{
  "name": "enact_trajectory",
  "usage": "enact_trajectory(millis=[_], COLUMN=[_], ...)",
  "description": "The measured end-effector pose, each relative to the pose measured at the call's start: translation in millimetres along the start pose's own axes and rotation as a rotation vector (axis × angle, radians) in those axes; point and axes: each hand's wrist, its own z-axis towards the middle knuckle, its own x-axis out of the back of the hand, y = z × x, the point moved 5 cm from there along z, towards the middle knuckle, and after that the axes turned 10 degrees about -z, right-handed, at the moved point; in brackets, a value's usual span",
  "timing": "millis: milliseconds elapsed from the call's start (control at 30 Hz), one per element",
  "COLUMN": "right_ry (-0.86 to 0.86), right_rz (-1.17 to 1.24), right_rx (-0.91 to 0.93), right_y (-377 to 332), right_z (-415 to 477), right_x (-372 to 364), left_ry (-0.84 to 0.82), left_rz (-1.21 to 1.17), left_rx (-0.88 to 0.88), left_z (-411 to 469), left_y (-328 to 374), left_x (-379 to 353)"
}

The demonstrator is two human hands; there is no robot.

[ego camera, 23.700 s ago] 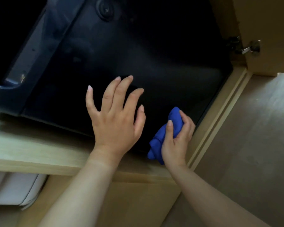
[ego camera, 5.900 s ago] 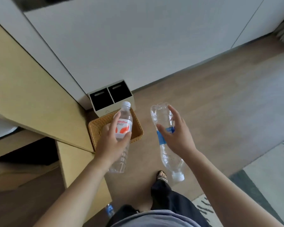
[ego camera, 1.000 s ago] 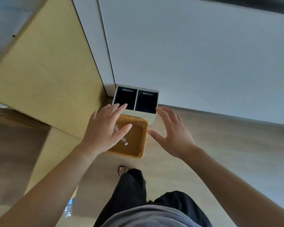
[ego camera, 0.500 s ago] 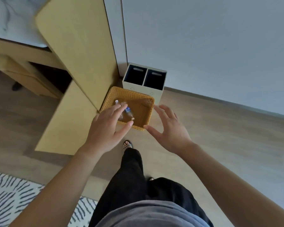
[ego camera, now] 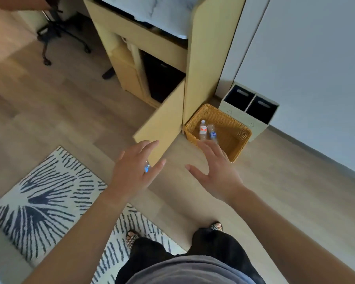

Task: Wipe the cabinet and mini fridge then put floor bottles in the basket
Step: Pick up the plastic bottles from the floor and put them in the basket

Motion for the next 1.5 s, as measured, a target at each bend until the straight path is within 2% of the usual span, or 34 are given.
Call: enact_trajectory(millis=[333, 600, 900, 1133, 1333, 1500], right_ry=[-0.102, -0.199, -0.316, -0.323, -0.294, -0.270], right_rz=[-0.001, -0.029, 0.028, -0.012, -0.060, -0.072], right_rx=[0.123, 0.225, 0.271, 0.197, 0.017, -0.127], right_y=[-205, -277, -298, -299, -272, -225], right_z=[46, 90, 189, 254, 288, 324], right_x=[-108, -157, -207, -267, -379, -500], left_ry=[0.017, 0.074, 0.154, 0.052, -0.108, -0.208], left_rz=[0.151, 0.164, 0.177, 0.161, 0.190, 0.234], left_rx=[0.133, 0.298, 0.472, 0.451, 0.398, 0.334], left_z=[-77, -110, -64, -7, 40, 82], left_y=[-189, -273, -332, -409, -516, -622], left_x=[139, 181, 193, 168, 104, 16])
